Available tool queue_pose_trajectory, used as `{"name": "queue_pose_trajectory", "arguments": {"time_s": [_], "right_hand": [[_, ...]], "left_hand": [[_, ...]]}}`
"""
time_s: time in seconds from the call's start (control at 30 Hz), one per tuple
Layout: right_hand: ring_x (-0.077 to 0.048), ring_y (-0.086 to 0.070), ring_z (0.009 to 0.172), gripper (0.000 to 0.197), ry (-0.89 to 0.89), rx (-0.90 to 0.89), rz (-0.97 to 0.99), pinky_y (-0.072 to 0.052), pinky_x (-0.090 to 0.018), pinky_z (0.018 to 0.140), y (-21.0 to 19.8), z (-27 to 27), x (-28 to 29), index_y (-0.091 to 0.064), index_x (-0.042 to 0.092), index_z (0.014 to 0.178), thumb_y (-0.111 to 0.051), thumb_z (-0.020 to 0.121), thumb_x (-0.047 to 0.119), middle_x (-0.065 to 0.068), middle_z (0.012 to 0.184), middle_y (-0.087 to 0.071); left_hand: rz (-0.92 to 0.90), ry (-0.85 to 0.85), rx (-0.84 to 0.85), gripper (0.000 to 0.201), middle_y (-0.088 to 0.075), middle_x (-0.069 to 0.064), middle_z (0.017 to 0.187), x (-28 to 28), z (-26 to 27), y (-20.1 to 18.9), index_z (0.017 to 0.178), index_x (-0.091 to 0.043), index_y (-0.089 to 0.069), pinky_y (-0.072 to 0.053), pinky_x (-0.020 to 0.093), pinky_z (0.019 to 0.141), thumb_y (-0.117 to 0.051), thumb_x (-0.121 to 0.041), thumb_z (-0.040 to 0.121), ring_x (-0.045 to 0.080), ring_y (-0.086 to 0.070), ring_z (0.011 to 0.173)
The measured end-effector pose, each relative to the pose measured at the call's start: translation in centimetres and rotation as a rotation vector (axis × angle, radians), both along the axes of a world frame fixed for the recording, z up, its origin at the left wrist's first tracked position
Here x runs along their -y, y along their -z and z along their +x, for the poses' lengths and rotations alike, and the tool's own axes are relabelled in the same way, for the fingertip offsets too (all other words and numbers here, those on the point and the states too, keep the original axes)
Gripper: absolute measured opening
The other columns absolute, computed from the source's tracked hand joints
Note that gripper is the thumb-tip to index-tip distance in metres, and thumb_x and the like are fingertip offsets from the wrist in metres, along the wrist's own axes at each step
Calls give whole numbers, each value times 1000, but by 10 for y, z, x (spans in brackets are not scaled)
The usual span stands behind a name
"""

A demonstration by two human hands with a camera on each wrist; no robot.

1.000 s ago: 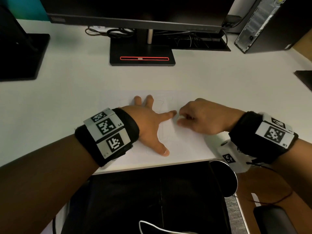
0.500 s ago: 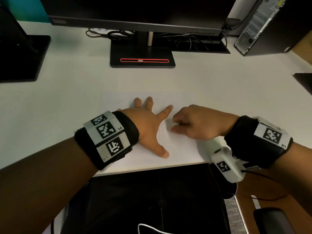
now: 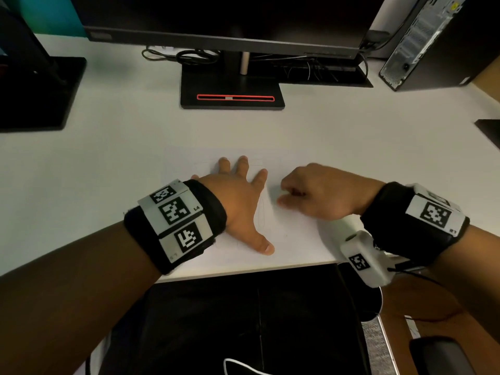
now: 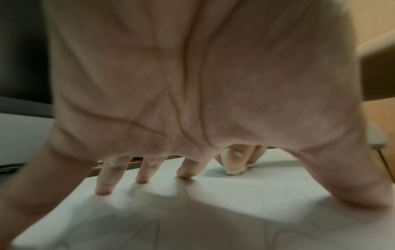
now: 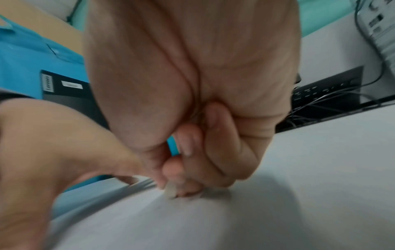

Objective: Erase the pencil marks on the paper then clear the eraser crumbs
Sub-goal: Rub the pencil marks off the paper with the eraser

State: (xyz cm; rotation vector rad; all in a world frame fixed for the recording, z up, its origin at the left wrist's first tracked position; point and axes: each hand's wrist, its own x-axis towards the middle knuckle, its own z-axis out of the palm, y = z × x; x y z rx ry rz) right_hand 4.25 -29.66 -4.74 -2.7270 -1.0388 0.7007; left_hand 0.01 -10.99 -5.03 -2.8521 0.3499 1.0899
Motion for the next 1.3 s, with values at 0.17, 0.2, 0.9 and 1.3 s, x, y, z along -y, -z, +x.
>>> {"name": "queue_pose_trajectory", "arguments": {"time_s": [0.17,0.2,0.9,1.3], "right_hand": [[-16,-45,58,44,38,-71,13,-41,-37,62,-2,-2,10,-48,12,67,-54,99,41,0,62,-50],[-17,-45,58,43,58,-47,14,-41,-38,62,-3,0,12,-49,11,67,-54,99,40,0,63,-51],[-16,-44,58,42,103,-5,-27,-35,-31,56,-6,14,8,-47,11,66,-52,100,36,0,63,-50],[-14,-42,57,43,64,-23,-24,-34,-31,56,-3,14,0,-45,13,64,-50,101,36,1,62,-48]], "left_hand": [[6,5,1,148,32,7,163,1,1,-1,155,-32,26,-26,69,114,-66,-92,56,42,21,151],[7,5,-1,148,32,7,163,1,0,-2,155,-32,27,-26,69,114,-66,-92,57,42,21,151],[5,2,-14,148,34,5,163,0,0,-1,154,-33,28,-24,68,116,-65,-93,56,41,23,150],[-3,-5,-22,147,36,5,162,0,0,-3,154,-33,29,-24,69,115,-66,-91,58,40,24,151]]}}
